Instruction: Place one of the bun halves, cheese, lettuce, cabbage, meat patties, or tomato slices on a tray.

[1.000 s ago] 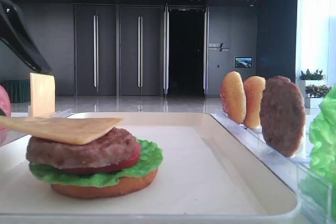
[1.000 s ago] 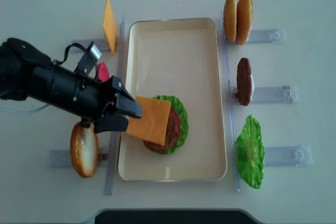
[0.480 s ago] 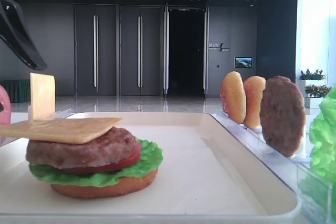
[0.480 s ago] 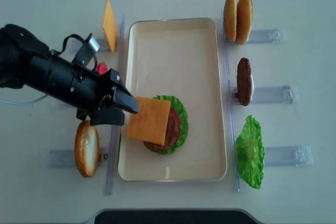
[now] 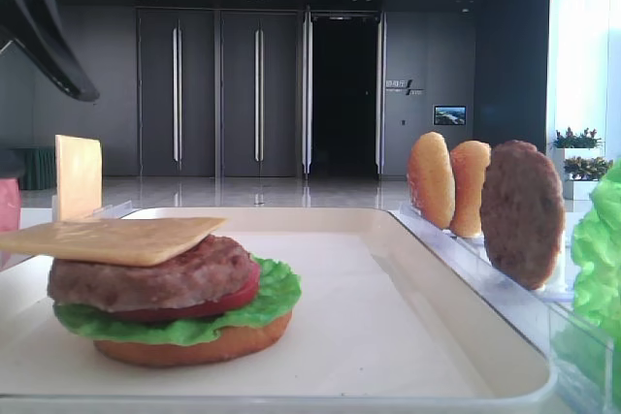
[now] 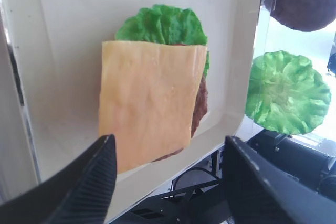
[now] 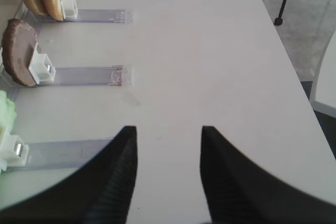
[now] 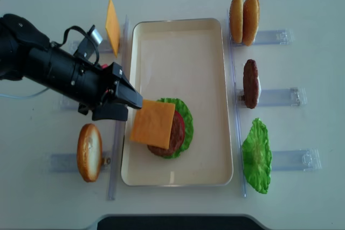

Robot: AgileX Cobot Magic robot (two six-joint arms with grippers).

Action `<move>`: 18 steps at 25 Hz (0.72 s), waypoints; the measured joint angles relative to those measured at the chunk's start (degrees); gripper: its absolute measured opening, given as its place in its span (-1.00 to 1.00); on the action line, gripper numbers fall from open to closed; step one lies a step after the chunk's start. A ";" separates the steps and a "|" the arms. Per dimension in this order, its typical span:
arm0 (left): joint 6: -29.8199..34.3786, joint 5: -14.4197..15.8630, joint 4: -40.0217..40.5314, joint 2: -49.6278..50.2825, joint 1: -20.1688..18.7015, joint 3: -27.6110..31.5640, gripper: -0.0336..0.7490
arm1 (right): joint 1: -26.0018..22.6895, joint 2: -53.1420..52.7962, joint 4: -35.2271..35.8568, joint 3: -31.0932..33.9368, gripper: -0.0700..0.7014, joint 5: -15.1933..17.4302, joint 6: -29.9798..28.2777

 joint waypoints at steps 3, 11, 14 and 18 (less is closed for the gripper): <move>-1.74 1.19 2.08 0.00 0.00 -2.39 0.32 | 0.00 0.00 0.00 0.00 -0.09 0.00 0.00; -13.46 3.76 22.00 -4.71 0.00 -11.15 0.32 | 0.00 0.00 0.00 0.00 -0.09 0.00 0.00; -19.22 6.35 33.08 -7.72 0.06 -15.30 0.32 | 0.00 0.00 0.00 0.00 -0.09 0.00 0.00; -24.14 11.22 45.67 -9.16 1.18 -19.53 0.32 | 0.00 0.00 0.00 0.00 -0.09 0.00 0.00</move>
